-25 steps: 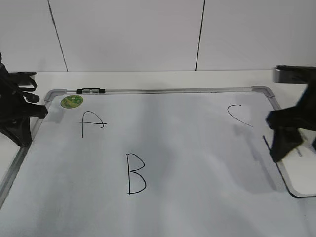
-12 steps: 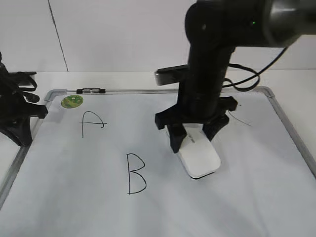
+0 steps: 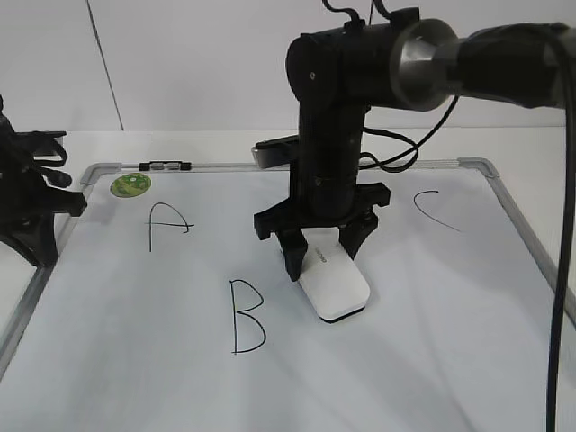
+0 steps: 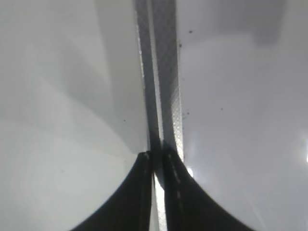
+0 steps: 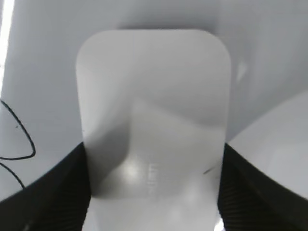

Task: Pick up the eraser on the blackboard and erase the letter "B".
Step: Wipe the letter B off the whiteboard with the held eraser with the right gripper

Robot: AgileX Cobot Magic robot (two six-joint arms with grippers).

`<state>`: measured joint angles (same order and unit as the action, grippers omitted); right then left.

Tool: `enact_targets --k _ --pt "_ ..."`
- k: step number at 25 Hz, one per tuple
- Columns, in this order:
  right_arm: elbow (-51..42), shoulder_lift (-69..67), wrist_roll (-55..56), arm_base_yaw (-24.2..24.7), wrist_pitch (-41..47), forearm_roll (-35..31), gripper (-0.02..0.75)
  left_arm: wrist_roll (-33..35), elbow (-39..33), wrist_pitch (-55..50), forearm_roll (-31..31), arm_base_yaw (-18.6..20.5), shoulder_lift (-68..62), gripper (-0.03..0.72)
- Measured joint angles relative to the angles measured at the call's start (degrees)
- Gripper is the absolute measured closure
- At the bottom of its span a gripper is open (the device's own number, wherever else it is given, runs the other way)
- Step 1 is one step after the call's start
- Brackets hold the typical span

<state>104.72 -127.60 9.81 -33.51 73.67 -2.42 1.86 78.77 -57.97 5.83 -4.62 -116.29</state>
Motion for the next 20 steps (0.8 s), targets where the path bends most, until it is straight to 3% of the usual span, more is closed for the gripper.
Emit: enact_targets --k 6,20 --pt "0.83 -0.51 0.00 -2.60 -0.39 1.11 0.197 0.00 0.00 0.00 -0.11 0.00 -0.03 0.638" --pt "0.94 -0.94 0.00 -20.95 -2.64 -3.37 0.197 0.00 0.12 -0.21 -0.12 0.00 -0.03 0.660"
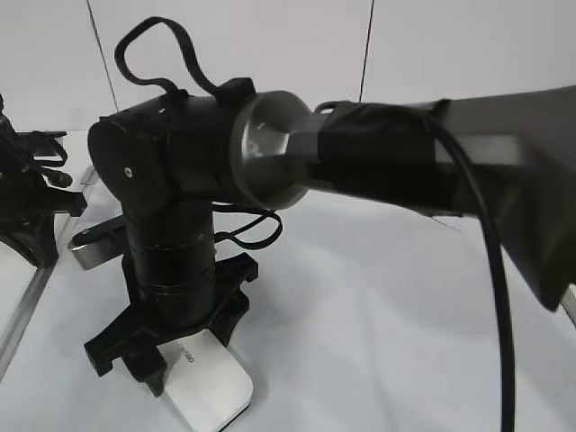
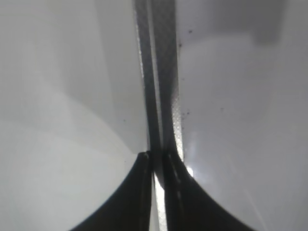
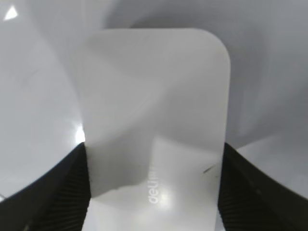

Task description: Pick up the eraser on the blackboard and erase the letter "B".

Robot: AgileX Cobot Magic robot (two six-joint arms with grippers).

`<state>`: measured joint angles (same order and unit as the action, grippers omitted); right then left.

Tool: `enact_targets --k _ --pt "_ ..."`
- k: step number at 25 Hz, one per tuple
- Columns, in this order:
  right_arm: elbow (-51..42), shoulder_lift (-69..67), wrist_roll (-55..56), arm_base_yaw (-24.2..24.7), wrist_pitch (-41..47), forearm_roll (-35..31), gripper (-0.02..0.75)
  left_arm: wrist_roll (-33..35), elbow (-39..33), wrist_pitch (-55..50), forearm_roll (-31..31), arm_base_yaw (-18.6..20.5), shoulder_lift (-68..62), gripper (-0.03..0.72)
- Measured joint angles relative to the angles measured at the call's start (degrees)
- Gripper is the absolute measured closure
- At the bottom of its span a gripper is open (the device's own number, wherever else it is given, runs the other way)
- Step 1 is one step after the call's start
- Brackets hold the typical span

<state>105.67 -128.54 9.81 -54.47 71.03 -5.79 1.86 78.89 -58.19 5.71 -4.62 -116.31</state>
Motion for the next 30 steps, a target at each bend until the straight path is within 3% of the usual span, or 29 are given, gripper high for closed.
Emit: enact_targets --k 8,21,30 --pt "0.00 -0.12 -0.11 3.22 0.00 -2.38 0.197 0.00 0.00 0.00 0.10 0.00 -0.10 0.659" --pt "0.35 -0.12 1.69 22.45 -1.06 9.80 0.198 0.00 0.00 0.00 0.10 0.00 -0.10 0.659" --pt "0.35 -0.02 0.82 21.52 -1.19 9.54 0.198 0.00 0.00 0.00 0.08 0.00 -0.10 0.659"
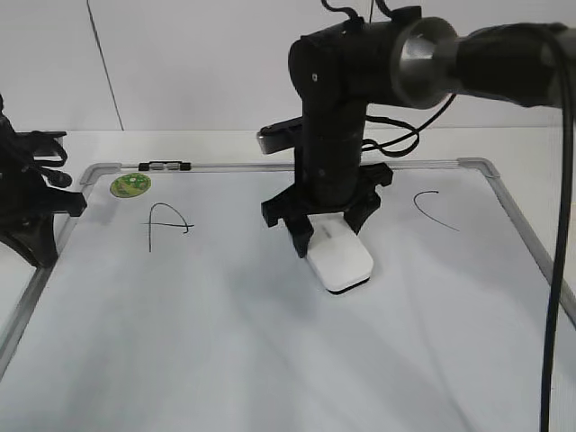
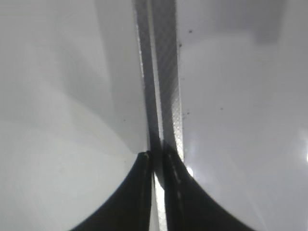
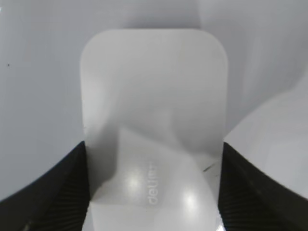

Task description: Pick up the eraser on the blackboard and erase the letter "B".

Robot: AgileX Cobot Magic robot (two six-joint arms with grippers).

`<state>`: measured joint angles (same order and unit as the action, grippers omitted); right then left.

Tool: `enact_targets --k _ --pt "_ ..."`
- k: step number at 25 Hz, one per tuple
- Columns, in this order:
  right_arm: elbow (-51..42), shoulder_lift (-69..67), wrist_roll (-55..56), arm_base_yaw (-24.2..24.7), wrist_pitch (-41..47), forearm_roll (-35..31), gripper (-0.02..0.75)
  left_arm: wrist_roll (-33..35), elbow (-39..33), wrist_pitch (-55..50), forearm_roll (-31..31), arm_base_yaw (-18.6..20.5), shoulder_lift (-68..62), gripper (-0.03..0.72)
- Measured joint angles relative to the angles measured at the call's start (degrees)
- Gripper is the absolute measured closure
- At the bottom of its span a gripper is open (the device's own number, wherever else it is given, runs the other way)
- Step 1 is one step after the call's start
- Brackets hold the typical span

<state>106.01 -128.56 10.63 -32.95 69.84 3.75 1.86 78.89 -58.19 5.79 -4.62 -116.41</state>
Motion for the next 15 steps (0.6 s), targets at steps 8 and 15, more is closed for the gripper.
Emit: enact_targets --k 8,15 --pt "0.00 0.00 -0.58 -12.83 -0.04 -1.38 0.198 0.00 0.00 -0.21 -0.11 0.00 0.00 0.659" --pt "0.12 -0.11 -2.99 -20.39 -0.04 -5.33 0.198 0.00 0.00 -0.21 -0.11 0.00 0.00 0.657"
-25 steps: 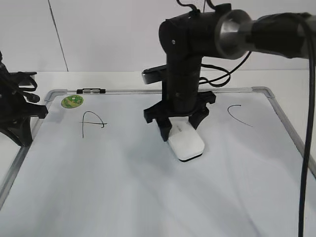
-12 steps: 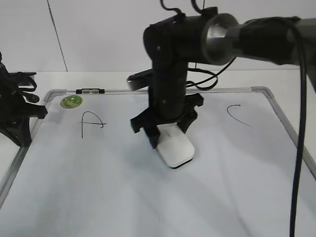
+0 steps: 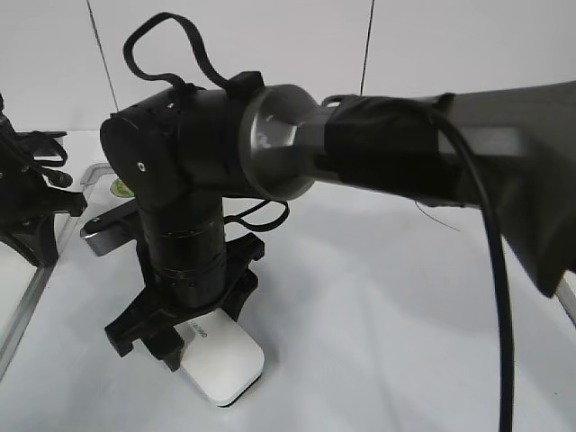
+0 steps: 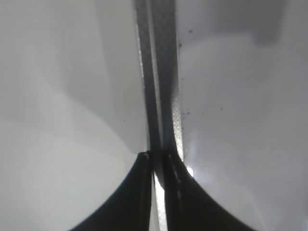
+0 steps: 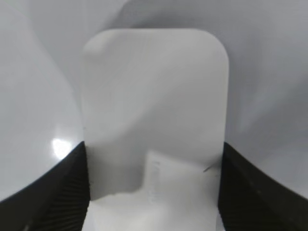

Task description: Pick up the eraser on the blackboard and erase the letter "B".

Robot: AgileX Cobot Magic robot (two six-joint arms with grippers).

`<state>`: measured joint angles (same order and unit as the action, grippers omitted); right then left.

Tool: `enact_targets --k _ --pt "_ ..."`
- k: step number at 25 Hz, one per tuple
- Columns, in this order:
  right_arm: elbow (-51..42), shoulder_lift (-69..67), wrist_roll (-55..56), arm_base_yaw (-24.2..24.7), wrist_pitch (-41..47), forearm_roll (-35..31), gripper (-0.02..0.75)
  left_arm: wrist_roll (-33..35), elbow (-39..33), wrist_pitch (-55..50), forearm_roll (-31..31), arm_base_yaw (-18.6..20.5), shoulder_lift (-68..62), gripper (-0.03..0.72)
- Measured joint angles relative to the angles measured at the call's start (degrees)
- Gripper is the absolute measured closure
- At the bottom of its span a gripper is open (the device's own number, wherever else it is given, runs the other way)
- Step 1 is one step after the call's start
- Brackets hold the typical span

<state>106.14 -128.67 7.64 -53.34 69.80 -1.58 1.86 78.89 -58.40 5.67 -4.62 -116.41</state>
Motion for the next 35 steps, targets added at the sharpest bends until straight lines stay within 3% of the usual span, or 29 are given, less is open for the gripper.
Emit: enact_targets --k 9,15,35 --pt "-1.91 3.09 -0.39 0.27 0.01 0.14 0.198 0.00 0.12 -0.11 0.00 0.00 0.00 0.657" --pt "-5.55 10.04 -0.11 4.47 0.01 -0.53 0.198 0.16 0.12 -0.11 -0.15 0.00 0.00 0.652" --pt "-31.08 30.82 -0.33 37.04 -0.02 -0.92 0.198 0.16 0.12 -0.20 -0.46 0.00 0.00 0.652"
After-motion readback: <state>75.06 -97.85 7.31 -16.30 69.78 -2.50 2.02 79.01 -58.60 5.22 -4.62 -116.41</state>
